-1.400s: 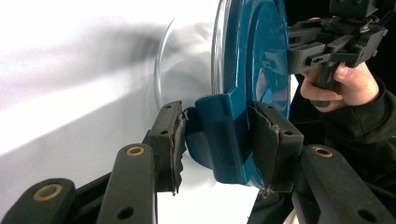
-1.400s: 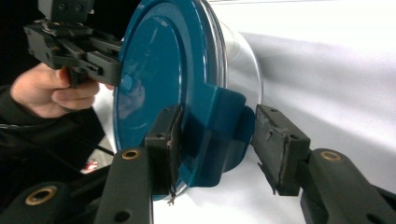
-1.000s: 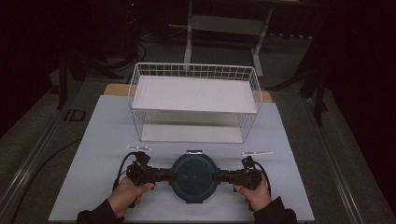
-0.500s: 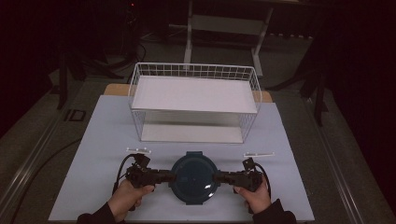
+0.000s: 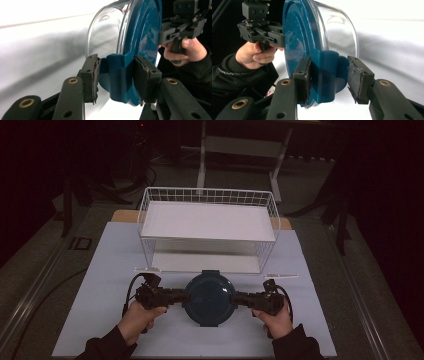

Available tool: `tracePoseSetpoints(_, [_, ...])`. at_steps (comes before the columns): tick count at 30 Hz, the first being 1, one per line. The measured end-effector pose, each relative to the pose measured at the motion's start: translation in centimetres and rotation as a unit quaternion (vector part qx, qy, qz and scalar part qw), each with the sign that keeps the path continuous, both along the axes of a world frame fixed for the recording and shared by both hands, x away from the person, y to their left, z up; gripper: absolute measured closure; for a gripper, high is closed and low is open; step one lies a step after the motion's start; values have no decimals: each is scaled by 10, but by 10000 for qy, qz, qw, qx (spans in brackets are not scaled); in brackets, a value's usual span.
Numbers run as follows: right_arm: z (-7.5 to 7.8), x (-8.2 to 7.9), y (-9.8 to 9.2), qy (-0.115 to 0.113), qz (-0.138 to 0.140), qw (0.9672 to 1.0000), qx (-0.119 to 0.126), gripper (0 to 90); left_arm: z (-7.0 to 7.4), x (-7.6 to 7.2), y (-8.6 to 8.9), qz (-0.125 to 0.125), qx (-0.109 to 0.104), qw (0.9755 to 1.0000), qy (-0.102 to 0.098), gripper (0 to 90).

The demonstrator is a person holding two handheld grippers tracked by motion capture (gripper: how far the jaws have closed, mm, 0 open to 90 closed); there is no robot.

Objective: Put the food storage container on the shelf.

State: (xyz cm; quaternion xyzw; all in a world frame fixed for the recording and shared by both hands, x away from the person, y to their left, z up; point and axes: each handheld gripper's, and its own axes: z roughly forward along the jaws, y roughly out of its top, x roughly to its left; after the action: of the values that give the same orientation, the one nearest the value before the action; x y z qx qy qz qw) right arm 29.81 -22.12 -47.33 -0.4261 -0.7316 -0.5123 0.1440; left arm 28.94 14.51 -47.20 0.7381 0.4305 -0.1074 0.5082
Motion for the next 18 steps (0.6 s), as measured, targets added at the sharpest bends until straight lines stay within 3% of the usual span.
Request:
tracePoseSetpoints(6, [5, 15, 0, -46, -43, 10000, 25, 561, 5, 13, -1, 163, -23, 9998, -57, 569])
tracePoseSetpoints(18, [6, 59, 1, -385, -43, 9992, 50, 560, 1, 48, -1, 431, -146, 9981, -415, 568])
